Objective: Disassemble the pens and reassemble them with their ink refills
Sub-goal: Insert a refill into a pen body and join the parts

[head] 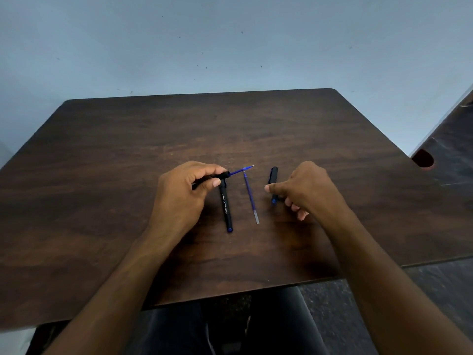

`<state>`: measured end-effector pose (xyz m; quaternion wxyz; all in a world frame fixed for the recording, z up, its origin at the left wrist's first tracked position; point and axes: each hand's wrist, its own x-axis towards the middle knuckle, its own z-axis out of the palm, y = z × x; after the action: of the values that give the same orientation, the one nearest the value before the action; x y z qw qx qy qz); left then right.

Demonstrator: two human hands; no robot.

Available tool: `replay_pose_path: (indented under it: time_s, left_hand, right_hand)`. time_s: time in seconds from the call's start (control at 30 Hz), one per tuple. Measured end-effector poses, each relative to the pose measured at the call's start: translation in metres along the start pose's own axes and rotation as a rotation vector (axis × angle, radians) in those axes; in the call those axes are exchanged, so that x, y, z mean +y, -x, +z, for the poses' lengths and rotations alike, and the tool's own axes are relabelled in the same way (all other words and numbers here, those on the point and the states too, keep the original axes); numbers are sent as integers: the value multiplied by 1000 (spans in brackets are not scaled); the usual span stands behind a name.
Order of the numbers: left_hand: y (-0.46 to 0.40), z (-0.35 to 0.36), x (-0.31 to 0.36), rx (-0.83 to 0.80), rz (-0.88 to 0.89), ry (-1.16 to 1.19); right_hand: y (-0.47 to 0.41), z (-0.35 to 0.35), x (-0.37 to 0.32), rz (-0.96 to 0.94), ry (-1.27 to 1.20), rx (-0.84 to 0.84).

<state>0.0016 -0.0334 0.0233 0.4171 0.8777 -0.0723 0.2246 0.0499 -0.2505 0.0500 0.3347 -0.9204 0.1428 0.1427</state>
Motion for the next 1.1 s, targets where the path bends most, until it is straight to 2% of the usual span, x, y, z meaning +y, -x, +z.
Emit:
replay_pose_path:
  time_s: [0.17, 0.27, 0.33, 0.43, 0.5, 0.6, 1.0, 1.1]
  left_hand:
    - [0, 0, 0, 9, 20, -32]
    - [0, 1, -1, 18, 25, -43]
    - [1, 1, -1, 18, 34, -51]
    - [1, 2, -1, 13, 40, -55]
    - [1, 3, -1, 15, 42, -49]
    - [1, 3, 0, 21, 42, -39]
    - [1, 2, -1, 10, 52, -64]
    - [1, 1, -1, 24, 39, -58]
  right_hand:
    - [-1, 0, -6, 56, 43, -46]
    - [1, -3, -3, 44, -29, -55]
    - [3, -4, 3, -60, -175, -45]
    - [9, -2, 10, -297, -547, -10]
    - [14, -1, 10, -401, -784, -56]
    - [16, 4, 11, -478, -979, -130]
    - [20, 22, 7, -515, -978, -162]
    - [20, 23, 6, -522, -1014, -115]
